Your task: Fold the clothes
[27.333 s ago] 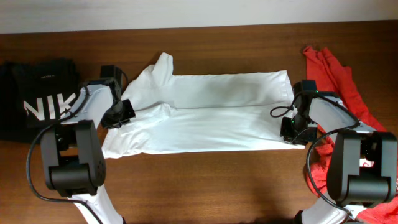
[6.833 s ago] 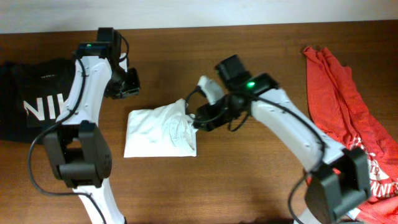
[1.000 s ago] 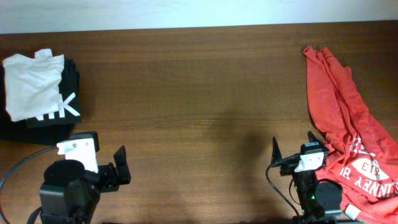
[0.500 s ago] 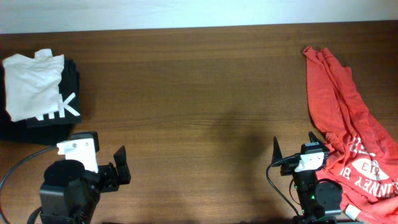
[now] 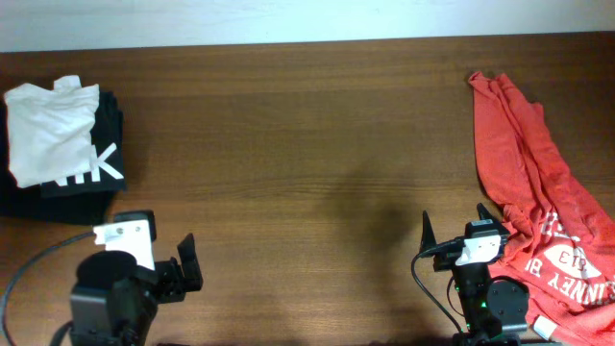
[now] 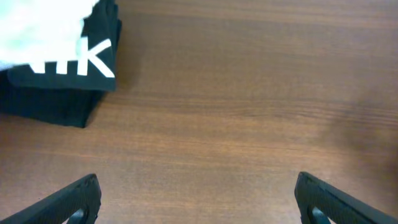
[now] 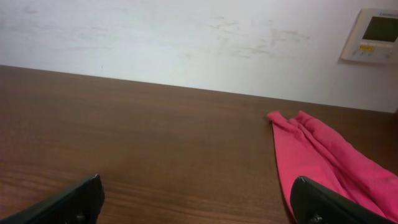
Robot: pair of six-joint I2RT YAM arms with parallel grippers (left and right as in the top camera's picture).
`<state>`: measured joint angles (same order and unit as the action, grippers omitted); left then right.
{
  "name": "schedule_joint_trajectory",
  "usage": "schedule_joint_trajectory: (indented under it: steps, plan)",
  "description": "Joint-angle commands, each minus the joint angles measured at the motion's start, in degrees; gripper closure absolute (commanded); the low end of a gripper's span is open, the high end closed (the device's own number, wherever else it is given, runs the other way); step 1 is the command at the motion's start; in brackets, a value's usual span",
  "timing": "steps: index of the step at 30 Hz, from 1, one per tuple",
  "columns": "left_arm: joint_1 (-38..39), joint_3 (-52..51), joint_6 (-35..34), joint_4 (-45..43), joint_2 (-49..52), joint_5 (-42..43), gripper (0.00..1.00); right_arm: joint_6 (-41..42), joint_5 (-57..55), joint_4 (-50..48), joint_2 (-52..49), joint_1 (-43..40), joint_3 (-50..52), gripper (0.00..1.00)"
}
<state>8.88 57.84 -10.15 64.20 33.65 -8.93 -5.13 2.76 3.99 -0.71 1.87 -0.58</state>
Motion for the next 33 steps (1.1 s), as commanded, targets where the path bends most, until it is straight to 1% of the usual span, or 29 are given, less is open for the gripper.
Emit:
schedule_joint_trajectory:
  steps: [1, 5, 8, 10, 11, 12, 13, 15, 33]
  plan:
    - [0.1, -11.2, -0.5, -6.5, -7.7, -1.4, 0.01, -0.5, -0.9, 0.4, 0.5, 0.3, 0.3, 0.01]
    - [0.1, -33.4, -0.5, -27.8, -22.0, -1.1, 0.01, -0.4, -0.9, 0.4, 0.5, 0.3, 0.3, 0.01]
    - [-0.9, -44.4, 0.1, -41.7, -28.9, 1.5, 0.01, -0.5, -0.9, 0.4, 0.5, 0.3, 0.3, 0.01]
    - [-1.9, -51.5, 5.3, -54.7, -32.3, 5.7, 0.01, -0.5, -0.9, 0.4, 0.5, 0.3, 0.3, 0.01]
    - [-2.1, -53.7, 7.0, -58.9, -33.2, 6.6, 0.01, -0.5, -0.9, 0.4, 0.5, 0.3, 0.3, 0.01]
    - [-2.2, -56.5, 7.5, -65.0, -33.4, 6.6, 0.01, -0.5, -0.9, 0.4, 0.5, 0.3, 0.3, 0.01]
    - [-2.5, -57.3, 7.4, -64.6, -33.4, 6.1, 0.01, -0.5, -0.9, 0.4, 0.5, 0.3, 0.3, 0.01]
    - [-2.6, -57.4, 7.5, -59.4, -33.4, 6.4, 0.01, -0.5, -0.9, 0.4, 0.5, 0.3, 0.3, 0.01]
    - [-2.6, -57.4, 7.4, -59.6, -33.4, 7.3, 0.01, -0.5, -0.9, 0.4, 0.5, 0.3, 0.3, 0.01]
